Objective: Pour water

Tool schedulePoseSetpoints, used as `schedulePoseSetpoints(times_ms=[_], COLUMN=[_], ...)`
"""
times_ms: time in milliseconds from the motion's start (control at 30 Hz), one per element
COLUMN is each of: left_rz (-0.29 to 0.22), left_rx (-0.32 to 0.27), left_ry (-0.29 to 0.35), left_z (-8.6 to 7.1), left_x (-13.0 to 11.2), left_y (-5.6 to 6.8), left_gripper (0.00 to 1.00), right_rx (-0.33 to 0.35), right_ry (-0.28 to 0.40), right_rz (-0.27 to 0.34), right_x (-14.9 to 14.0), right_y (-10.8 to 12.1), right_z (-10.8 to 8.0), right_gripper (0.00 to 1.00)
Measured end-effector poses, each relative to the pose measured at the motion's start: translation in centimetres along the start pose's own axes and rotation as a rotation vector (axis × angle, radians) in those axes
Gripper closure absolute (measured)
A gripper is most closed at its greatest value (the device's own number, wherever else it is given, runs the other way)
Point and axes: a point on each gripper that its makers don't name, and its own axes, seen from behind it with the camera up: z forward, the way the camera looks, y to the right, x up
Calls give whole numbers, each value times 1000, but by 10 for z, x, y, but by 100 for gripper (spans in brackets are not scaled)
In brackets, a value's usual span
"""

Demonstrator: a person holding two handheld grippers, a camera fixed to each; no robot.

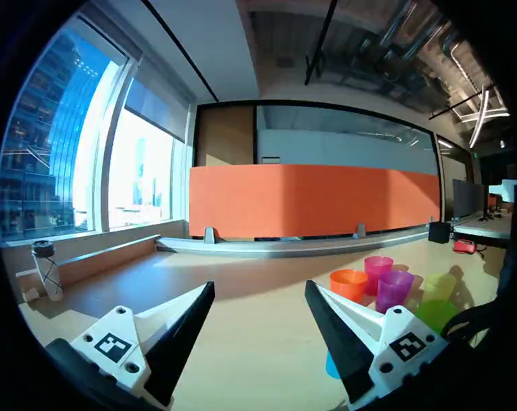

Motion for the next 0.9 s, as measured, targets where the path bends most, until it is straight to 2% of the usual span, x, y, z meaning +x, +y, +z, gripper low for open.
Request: schedulePoseSetpoints(times_ms=[300, 900], left_rz=[1, 1], left_rx=[-5, -18], left_ry=[-18, -18], left_z=[4, 4], left_x=[-6, -5], left_y=[1, 3], left_gripper=[2, 2], right_rx=[-2, -5], right_ry=[1, 4], right_rz=[5, 9], right_x=[3, 7], right_y=[-1, 3], right_z=[0, 0], right_gripper=[1, 1])
